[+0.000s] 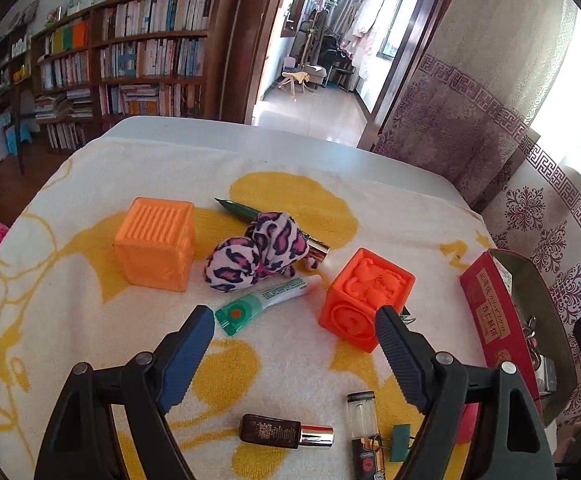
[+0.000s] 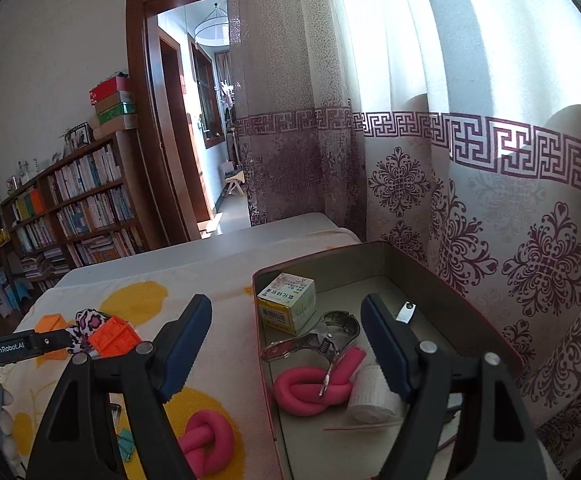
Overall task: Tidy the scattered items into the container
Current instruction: 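Move the left tool to the light orange ribbed cube and grasp it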
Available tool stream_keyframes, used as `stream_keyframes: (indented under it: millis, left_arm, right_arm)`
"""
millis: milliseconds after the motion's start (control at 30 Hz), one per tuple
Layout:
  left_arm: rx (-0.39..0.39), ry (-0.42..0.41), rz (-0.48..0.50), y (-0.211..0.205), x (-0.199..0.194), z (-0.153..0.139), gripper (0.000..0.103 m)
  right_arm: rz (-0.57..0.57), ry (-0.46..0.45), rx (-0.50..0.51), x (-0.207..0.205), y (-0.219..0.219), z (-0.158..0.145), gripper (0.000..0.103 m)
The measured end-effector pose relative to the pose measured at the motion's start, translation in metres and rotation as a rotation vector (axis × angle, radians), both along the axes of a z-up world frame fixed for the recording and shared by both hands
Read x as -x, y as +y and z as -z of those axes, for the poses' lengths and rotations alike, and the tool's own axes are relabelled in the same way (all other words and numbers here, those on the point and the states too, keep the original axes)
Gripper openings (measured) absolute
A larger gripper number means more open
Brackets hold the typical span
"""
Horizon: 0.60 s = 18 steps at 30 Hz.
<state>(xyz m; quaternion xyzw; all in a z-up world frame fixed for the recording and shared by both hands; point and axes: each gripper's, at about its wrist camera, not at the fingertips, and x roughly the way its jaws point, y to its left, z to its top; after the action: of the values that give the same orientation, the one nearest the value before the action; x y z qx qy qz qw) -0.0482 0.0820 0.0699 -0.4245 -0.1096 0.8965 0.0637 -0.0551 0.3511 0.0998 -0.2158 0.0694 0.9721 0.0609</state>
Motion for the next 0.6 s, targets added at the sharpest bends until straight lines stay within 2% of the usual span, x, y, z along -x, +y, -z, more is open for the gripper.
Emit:
stream_keyframes:
  millis: [133, 267, 333, 500, 600]
  left_arm:
    - [0.02, 0.0, -0.048, -0.019, 0.0, 0.005, 0.084]
    - [0.027, -0.012, -0.082, -0.035, 0.004, 0.011, 0.084]
    - [0.032, -0.022, -0.093, -0.042, 0.007, 0.015, 0.084]
    - [0.107, -0.008, -0.129, -0.057, 0.015, 0.022, 0.084]
    - [0.106, -0.016, -0.133, -0.065, 0.027, 0.024, 0.084]
  right_arm:
    - [-0.028, 0.026, -0.084, -0.006, -0.023, 0.002, 0.08]
    - [-0.079, 0.036, -0.125, -0.012, -0.041, 0.003, 0.08]
    - [-0.104, 0.023, -0.136, -0.01, -0.046, 0.006, 0.08]
    - [-0.144, -0.042, -0.119, 0.0, -0.048, 0.017, 0.08]
    - [-0.146, -0.053, -0.108, 0.002, -0.047, 0.018, 0.08]
